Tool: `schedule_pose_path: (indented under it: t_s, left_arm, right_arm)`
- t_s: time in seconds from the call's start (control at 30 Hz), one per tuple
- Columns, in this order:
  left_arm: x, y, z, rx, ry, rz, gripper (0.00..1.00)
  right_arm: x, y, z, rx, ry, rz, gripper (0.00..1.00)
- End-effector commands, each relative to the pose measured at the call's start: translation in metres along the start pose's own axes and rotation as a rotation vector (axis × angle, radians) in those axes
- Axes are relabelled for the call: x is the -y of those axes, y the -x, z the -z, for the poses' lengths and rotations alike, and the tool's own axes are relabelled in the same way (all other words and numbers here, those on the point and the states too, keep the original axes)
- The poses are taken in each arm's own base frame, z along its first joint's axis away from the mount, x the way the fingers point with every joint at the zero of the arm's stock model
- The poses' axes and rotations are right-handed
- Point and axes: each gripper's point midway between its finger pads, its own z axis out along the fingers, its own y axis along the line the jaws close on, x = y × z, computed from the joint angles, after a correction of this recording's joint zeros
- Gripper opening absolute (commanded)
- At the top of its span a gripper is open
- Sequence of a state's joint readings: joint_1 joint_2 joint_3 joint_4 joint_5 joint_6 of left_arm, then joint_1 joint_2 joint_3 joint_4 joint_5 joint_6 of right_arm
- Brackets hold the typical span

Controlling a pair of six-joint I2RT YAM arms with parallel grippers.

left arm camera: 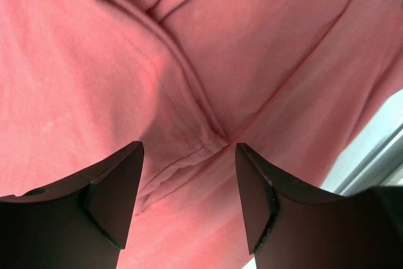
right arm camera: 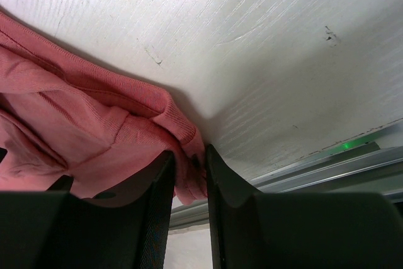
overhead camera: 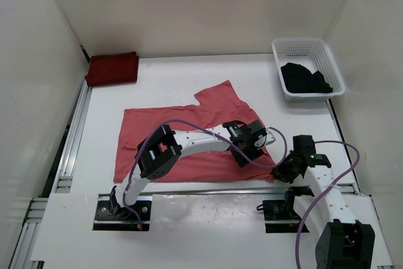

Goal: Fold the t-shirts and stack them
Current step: Fold the flattened tshirt in 1/3 of the way

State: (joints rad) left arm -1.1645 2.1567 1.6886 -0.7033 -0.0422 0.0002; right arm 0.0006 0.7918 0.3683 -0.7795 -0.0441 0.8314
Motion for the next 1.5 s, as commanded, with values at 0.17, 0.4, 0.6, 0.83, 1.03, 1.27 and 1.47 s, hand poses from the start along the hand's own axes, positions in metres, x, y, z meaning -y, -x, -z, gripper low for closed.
schedule_pose_path:
  t_s: [0.17, 0.4, 0.6, 0.83, 1.03, 1.27, 1.47]
  left_arm:
    - [0.005, 0.022, -0.003, 0.044, -0.023, 0.000, 0.63]
    - [0.006, 0.013, -0.003, 0.019, -0.032, -0.001, 0.39]
    - [0.001, 0.012, 0.004, 0.022, -0.003, 0.000, 0.17]
    - [-0.010, 0.022, 0.023, 0.048, 0.007, 0.020, 0.16]
    - [-0.048, 0.028, 0.037, 0.065, 0.050, 0.084, 0.17]
    - [-0.097, 0.033, 0.043, 0.085, 0.097, 0.171, 0.16]
    - [-0.117, 0.017, 0.033, 0.018, 0.187, 0.183, 0.19]
  right_arm:
    - [0.010, 0.004, -0.005, 0.034, -0.041, 0.000, 0.30]
    - [0.008, 0.006, -0.005, 0.040, -0.034, 0.001, 0.30]
    - [0.008, 0.006, -0.005, 0.040, -0.034, 0.001, 0.30]
    - [0.008, 0.006, -0.005, 0.040, -0.034, 0.001, 0.29]
    - [0.008, 0.006, -0.005, 0.040, -0.034, 0.001, 0.26]
    - [0.009, 0.005, -0.006, 0.034, -0.041, 0.000, 0.26]
    - [0.011, 0.004, -0.006, 0.028, -0.048, 0.009, 0.26]
